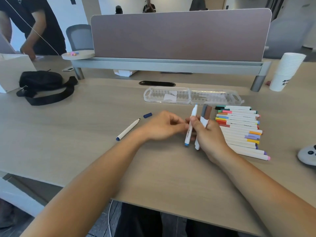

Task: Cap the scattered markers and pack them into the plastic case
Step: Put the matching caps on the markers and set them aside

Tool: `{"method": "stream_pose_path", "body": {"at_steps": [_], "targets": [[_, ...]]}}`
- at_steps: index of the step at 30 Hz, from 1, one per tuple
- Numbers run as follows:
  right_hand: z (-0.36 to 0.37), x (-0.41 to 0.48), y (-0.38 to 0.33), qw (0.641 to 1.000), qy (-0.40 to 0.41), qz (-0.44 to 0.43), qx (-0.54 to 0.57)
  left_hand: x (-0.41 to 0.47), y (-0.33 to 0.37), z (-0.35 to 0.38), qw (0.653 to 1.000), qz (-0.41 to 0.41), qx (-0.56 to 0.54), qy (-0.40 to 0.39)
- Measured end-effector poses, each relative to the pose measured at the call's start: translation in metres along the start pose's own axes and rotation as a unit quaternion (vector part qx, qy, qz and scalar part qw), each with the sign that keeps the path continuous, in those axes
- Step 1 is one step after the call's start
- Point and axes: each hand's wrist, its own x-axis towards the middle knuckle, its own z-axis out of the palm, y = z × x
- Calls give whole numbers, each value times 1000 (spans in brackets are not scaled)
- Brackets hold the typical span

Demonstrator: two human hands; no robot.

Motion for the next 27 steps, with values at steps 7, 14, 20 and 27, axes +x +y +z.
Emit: {"method": "stream_pose_path", "body": {"at_steps": [7, 14, 20, 27], "targets": [[-6, 5, -4, 990, 23, 58, 128, 60, -32, -13, 937, -27, 342, 68], [-10, 7, -5, 983, 16, 89, 160, 77, -59, -8, 900, -23, 427, 87], [-11, 8, -7, 983, 12, 126, 130, 44, -45, -12, 974, 45, 146, 167], [-11, -1, -14, 971, -117, 166, 124, 27, -34, -17, 973, 24, -205, 107]]}}
